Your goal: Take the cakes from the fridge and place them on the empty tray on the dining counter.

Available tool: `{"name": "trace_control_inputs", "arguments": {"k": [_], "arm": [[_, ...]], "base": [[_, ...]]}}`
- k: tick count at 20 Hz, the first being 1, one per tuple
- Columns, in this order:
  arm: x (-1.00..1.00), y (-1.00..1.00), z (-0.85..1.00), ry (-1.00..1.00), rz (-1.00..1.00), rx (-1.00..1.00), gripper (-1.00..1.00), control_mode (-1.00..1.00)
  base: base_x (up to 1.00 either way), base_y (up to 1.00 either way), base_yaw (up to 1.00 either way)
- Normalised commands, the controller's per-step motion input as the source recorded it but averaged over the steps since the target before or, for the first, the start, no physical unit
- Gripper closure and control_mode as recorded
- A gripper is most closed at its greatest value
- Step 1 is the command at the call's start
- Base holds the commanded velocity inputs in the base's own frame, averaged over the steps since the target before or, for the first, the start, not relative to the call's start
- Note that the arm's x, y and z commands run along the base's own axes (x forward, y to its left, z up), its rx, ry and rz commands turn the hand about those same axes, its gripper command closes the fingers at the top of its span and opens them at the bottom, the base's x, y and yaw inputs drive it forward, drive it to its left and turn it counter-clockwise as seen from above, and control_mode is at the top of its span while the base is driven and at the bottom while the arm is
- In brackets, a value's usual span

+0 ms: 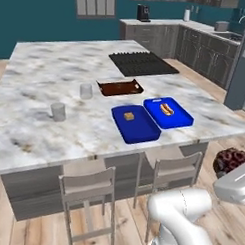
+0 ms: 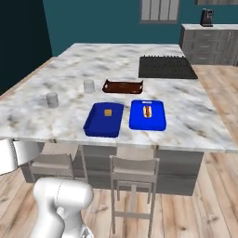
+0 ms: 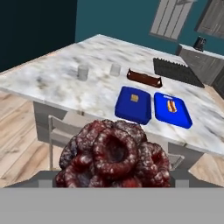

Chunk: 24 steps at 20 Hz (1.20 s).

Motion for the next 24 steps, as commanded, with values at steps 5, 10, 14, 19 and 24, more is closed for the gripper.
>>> {"name": "trace_control_inputs", "arguments": {"k": [5, 10, 14, 19, 24], "arm": [[0.00, 0.00, 0.00, 0.00, 0.00, 0.00, 1.00, 1.00], [0.00, 0.00, 0.00, 0.00, 0.00, 0.00, 1.00, 1.00], [0.00, 0.00, 0.00, 0.00, 0.00, 0.00, 1.00, 1.00], [0.00, 0.00, 0.00, 0.00, 0.00, 0.00, 1.00, 1.00], [0.00, 0.00, 0.00, 0.00, 0.00, 0.00, 1.00, 1.00]], "base": [[0.81, 0.37, -0.03], [1.00, -0.09, -0.01], [1.00, -0.42, 0.00], [1.00, -0.42, 0.00], [0.76, -0.13, 0.00]]}}
